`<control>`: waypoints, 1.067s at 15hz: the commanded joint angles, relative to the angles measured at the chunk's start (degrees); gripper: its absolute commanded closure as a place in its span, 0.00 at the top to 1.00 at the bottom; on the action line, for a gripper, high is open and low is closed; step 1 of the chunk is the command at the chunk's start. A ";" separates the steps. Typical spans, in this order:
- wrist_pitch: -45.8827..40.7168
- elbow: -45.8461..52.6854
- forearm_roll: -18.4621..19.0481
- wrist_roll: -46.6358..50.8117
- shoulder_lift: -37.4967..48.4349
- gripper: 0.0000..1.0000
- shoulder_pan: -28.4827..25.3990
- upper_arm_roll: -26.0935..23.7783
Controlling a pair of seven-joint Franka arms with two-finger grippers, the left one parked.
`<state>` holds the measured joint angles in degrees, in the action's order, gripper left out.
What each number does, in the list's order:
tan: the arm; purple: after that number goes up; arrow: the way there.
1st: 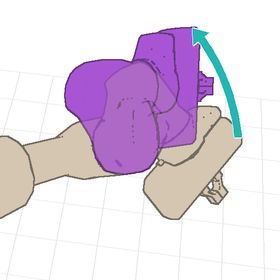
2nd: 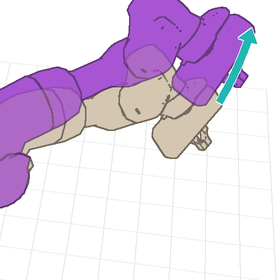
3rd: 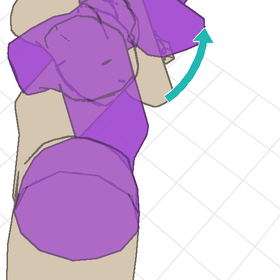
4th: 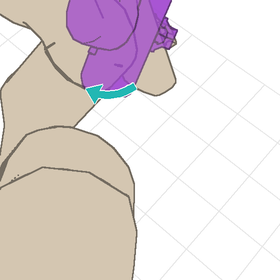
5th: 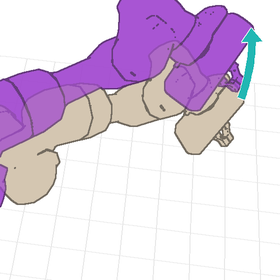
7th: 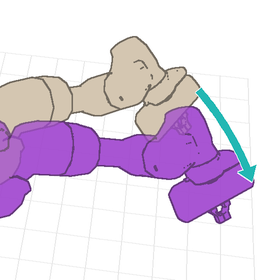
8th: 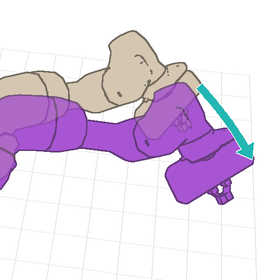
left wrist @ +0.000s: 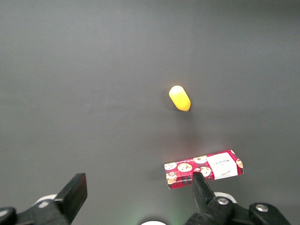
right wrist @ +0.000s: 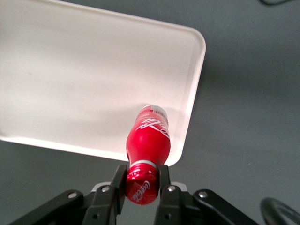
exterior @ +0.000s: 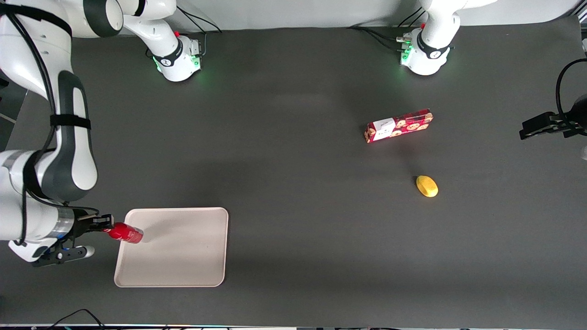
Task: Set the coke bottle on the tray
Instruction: 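Lower the bottle onto the tray and open the right gripper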
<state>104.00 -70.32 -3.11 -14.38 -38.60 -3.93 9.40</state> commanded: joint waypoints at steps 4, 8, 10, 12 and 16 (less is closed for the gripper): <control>2.70 0.54 -2.08 0.93 -2.18 0.54 -0.19 0.98; 2.43 0.89 -1.81 3.04 -1.14 1.00 -0.72 0.98; 1.21 0.80 -1.90 3.04 1.93 1.00 -0.64 0.98; -2.82 0.80 -2.16 3.39 6.14 1.00 -0.46 0.89; -17.05 -1.64 -1.64 11.90 15.28 1.00 -0.99 0.36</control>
<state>95.14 -67.91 -3.86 -8.11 -30.56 -4.27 9.97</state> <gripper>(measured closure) 0.000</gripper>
